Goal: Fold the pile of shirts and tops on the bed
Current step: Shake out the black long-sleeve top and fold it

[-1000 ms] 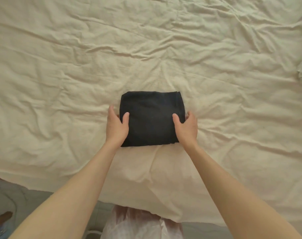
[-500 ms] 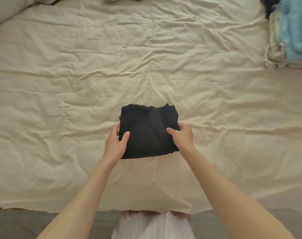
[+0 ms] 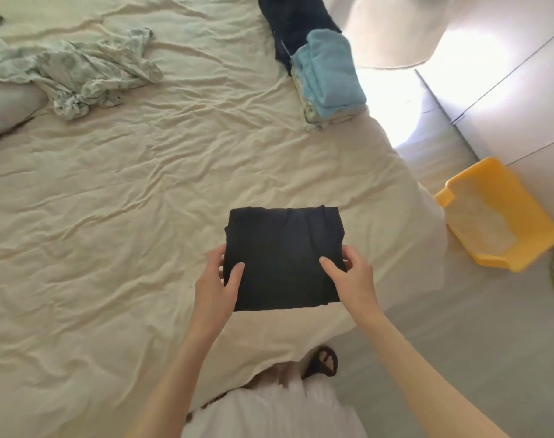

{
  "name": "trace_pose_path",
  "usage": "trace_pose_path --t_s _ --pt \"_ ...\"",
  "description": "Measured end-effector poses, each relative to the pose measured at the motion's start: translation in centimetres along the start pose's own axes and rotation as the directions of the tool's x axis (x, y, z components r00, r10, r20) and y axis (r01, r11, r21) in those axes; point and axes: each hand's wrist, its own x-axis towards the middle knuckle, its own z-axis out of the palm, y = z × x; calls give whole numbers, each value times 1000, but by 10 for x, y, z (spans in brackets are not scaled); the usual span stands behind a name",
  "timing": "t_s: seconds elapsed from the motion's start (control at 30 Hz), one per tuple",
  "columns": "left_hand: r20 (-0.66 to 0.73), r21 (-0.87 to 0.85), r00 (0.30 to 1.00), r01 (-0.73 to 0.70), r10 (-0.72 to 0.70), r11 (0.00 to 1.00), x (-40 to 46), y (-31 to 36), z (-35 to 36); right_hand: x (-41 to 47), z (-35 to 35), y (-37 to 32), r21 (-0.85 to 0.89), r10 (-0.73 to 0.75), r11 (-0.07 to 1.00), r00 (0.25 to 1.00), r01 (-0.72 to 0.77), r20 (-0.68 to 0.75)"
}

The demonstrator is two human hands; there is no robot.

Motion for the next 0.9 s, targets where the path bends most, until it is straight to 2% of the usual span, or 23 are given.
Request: trace_pose_path --t_s 0.1,0.2,0.4,0.6,0.73,0.9 --pt "61 109 990 -130 124 985 -18 37 48 -11 -69 12 103 70 993 995 -62 -72" --pt "120 171 976 -199 180 965 -44 74 107 -23 -143 36 193 143 974 983 -120 -112" --pt "214 181 937 -316 276 931 -86 157 234 -26 -297 56 259 122 963 975 -72 -185" --pt "191 176 920 -374 341 911 -91 235 323 9 -409 54 297 36 954 969 39 -244" --pt "174 204 917 -391 360 898 -72 268 380 54 -462 54 293 22 955 967 55 -253" --pt "119 125 936 -345 331 930 -26 309 461 141 -528 46 256 9 966 976 48 -219"
